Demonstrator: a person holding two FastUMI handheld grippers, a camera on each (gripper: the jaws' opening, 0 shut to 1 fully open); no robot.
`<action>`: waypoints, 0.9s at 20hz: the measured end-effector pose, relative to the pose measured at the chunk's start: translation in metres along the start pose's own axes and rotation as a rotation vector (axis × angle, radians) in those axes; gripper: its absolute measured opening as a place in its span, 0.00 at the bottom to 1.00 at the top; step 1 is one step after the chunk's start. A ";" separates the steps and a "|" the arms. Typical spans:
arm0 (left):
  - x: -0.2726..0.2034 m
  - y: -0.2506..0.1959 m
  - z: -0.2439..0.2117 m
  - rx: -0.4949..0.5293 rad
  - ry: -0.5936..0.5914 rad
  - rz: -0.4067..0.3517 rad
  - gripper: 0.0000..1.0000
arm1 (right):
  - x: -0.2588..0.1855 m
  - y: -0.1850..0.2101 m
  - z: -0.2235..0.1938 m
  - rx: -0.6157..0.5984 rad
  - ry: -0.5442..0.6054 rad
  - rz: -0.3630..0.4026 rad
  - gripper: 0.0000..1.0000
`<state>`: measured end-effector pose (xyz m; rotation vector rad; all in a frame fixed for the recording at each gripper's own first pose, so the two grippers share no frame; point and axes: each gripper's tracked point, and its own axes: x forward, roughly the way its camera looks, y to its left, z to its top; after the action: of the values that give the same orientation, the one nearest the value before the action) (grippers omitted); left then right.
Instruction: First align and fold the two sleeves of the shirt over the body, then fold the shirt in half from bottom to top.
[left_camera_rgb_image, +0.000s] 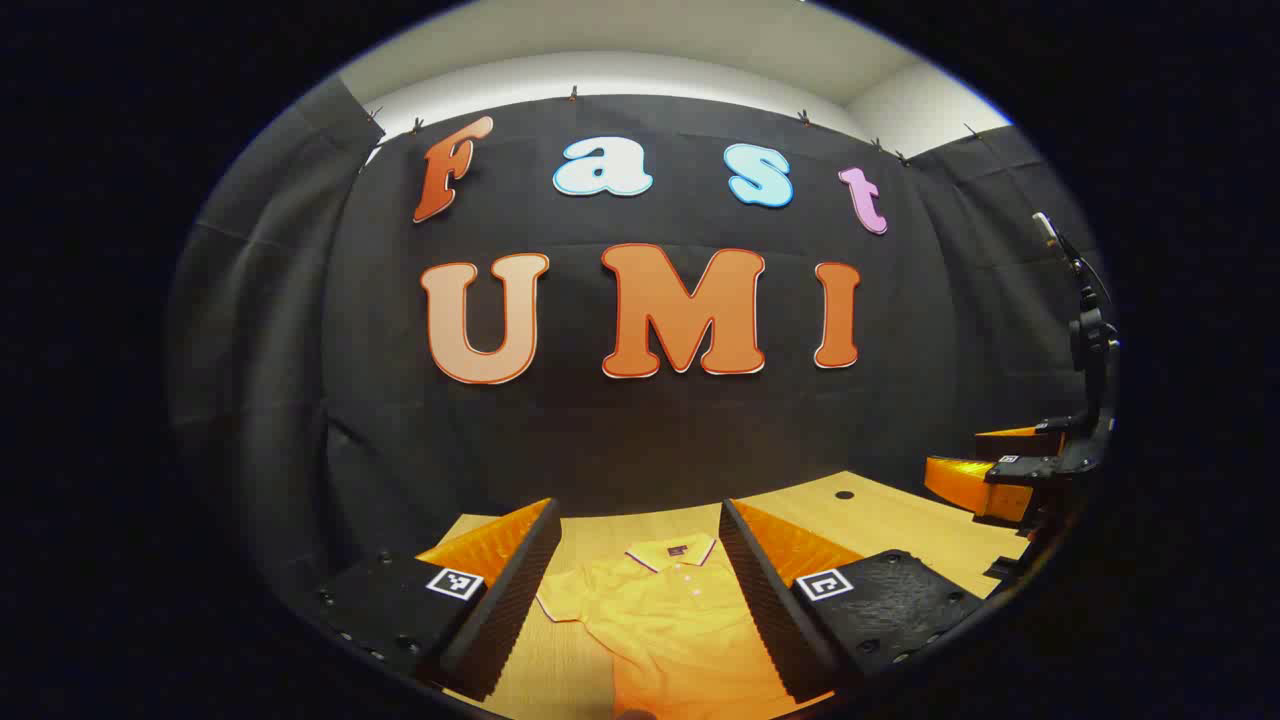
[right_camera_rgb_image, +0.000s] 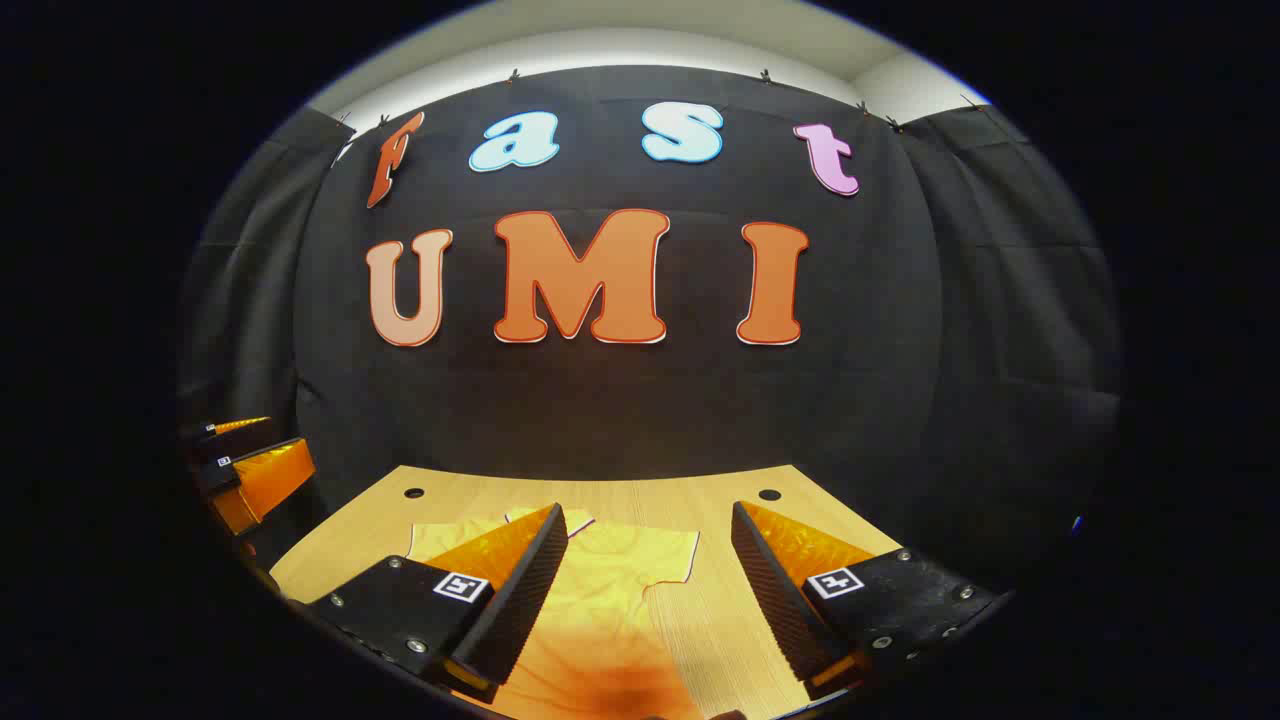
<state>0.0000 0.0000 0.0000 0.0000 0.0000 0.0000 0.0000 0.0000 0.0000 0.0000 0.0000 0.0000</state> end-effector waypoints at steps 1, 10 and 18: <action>0.001 -0.002 -0.005 0.002 0.009 -0.003 0.97 | 0.000 -0.001 -0.002 -0.014 0.002 -0.010 1.00; 0.019 0.013 0.009 0.010 -0.005 0.115 0.97 | 0.052 -0.001 0.011 -0.039 -0.023 0.042 1.00; 0.033 0.012 0.007 0.015 -0.010 0.175 0.98 | 0.098 -0.008 -0.015 -0.049 0.068 0.085 1.00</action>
<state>0.0326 0.0123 0.0074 0.0152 -0.0101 0.1751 0.0981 -0.0084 -0.0148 -0.0490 0.0678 0.0851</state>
